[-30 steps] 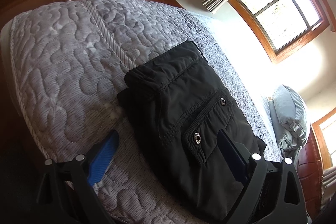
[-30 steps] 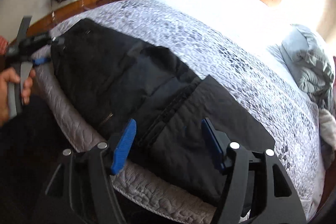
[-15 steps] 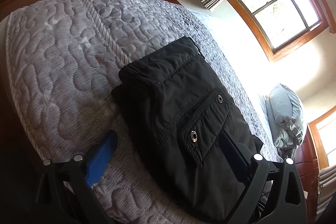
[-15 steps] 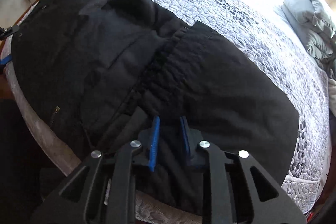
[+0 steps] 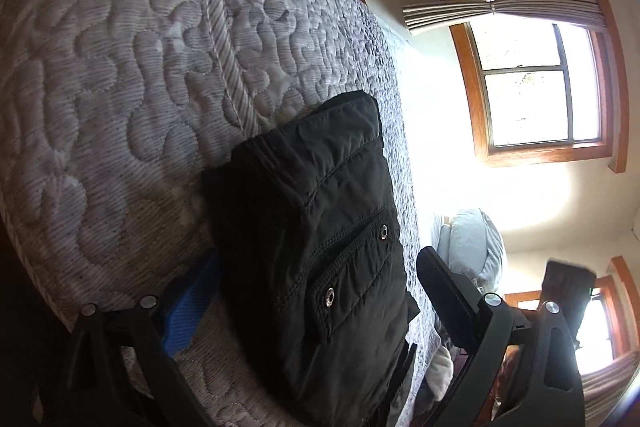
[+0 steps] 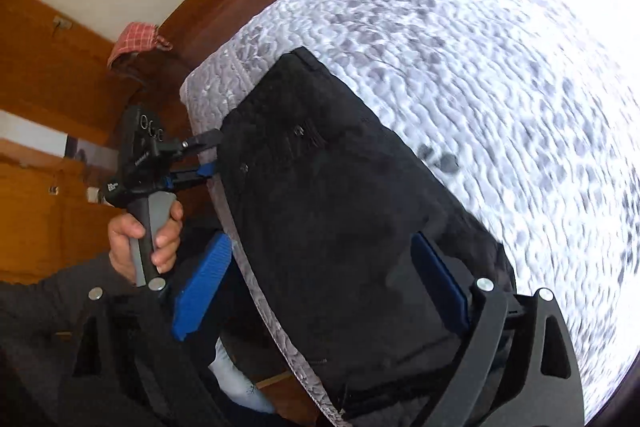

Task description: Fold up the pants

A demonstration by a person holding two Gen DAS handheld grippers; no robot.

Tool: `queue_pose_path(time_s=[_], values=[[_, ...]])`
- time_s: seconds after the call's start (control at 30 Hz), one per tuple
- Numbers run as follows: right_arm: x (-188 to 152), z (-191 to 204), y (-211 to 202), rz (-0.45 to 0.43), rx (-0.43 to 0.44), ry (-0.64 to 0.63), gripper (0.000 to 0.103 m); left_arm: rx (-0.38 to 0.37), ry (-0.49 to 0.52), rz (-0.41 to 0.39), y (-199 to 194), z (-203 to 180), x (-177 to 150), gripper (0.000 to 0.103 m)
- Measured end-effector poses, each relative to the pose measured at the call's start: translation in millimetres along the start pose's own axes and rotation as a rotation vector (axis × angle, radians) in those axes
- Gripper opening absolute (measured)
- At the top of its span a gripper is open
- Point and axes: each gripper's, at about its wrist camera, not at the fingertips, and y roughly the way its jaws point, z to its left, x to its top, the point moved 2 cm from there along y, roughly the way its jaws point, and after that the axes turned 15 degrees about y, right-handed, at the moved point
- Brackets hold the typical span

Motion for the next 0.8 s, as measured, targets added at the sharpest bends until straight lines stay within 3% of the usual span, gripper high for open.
queue_pose_path(time_s=[0.2,0.3,0.4,0.47,0.67,0.73,0.8], values=[[116.1,36.4,73.4,0.233,0.033,-0.135,0.091,-0.011,-0.073,0.007,6.5,14.4,1.6,0.098],[147.8,51.9,108.6,0.322,0.032,-0.196,0.091,-0.033,-0.090,0.011,9.4,19.3,5.5,0.096],[164.1,57.2,137.3,0.396,0.056,-0.237,0.091,-0.017,-0.101,0.025,13.2,23.7,9.1,0.077],[166.3,61.9,152.7,0.447,0.086,-0.271,0.091,-0.024,-0.123,0.028,11.9,29.8,8.9,0.073],[169.5,63.0,179.9,0.552,0.083,-0.330,0.092,-0.063,-0.145,0.026,13.6,38.5,8.2,0.078],[170.0,60.9,169.7,0.555,0.086,-0.337,0.084,-0.055,-0.132,0.023,14.8,38.4,7.6,0.073],[173.1,60.9,167.0,0.557,0.094,-0.328,0.055,-0.026,-0.122,0.023,15.6,35.5,3.4,0.056]])
